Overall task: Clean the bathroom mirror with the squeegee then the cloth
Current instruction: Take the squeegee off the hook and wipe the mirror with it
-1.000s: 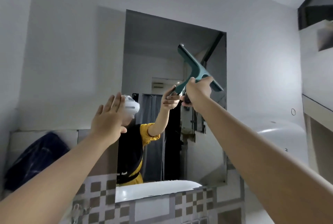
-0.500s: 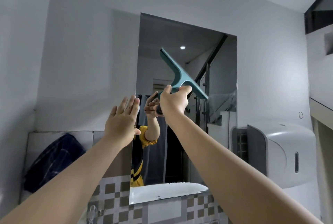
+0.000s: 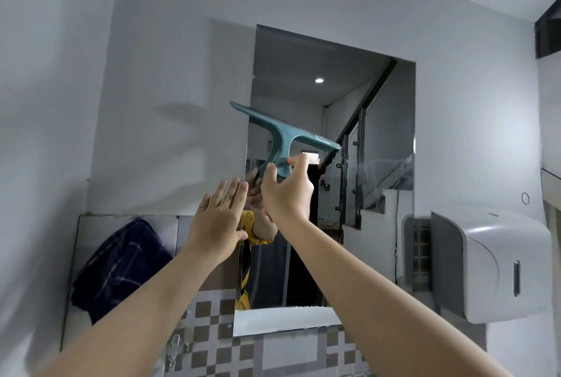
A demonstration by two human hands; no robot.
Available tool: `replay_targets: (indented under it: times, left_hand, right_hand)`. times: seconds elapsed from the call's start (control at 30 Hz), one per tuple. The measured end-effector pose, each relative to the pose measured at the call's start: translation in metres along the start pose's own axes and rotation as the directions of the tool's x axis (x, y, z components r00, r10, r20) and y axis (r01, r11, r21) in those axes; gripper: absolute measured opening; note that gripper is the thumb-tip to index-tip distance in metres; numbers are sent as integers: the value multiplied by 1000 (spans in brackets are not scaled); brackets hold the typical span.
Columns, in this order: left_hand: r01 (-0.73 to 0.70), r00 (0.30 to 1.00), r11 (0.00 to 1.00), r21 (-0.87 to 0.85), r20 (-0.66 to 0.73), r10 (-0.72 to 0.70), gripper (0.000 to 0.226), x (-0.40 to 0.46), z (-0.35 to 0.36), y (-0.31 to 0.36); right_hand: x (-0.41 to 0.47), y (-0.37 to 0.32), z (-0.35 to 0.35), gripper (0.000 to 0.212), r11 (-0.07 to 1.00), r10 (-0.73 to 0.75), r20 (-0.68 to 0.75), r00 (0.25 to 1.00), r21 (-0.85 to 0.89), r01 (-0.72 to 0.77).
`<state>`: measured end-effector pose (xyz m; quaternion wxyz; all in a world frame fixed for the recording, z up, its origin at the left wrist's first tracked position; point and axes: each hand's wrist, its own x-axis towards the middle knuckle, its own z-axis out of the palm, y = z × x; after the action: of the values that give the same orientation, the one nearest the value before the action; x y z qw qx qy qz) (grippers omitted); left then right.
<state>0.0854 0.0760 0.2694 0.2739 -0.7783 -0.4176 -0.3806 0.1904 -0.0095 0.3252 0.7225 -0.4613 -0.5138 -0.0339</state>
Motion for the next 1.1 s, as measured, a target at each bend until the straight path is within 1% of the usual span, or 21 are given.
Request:
replay_targets:
  times: [0.1,0.17,0.23,0.43,0.67,0.77,0.83,0.93,1.03,1.1]
  left_hand:
    - [-11,1000,1000,15,1,11,104,-1,0,-1]
    - [-29,1000,999,15,8,29,109,-3,2,-2]
    - [-33,999,999,24,17,32,114,-6,3,0]
    - [-9,1000,995,103,19,7,118,-7,7,0]
    - [42,997,994,97,57,-47,115,-8,10,7]
    - [74,993,992,98,89,-83,114,-8,8,10]
    - [93,991,992,90,90,-101,114,-8,9,10]
    - [78,995,991,107,55,-85,112,-9,10,12]
    - [87,993,988,131,64,-96,111,-10,8,14]
    - [102,992,983,150,60,-112,115,-10,8,15]
  right_hand:
    - [5,22,-26,21,981,-88,31,996,-170,92]
    - [14,36,-47,24,940,-161,66,985,-292,173]
    - [26,44,-67,26,901,-214,101,972,-365,236]
    - [69,58,-112,31,790,-345,221,912,-456,409]
    - [104,74,-157,33,692,-427,339,838,-474,545]
    - [120,85,-186,31,678,-429,371,824,-471,565]
    - [130,97,-209,28,705,-404,364,839,-461,539]
    - [144,115,-247,26,723,-363,329,872,-490,487]
    - [153,128,-278,21,718,-324,315,892,-533,448]
    - [156,135,-292,19,710,-312,319,895,-548,443]
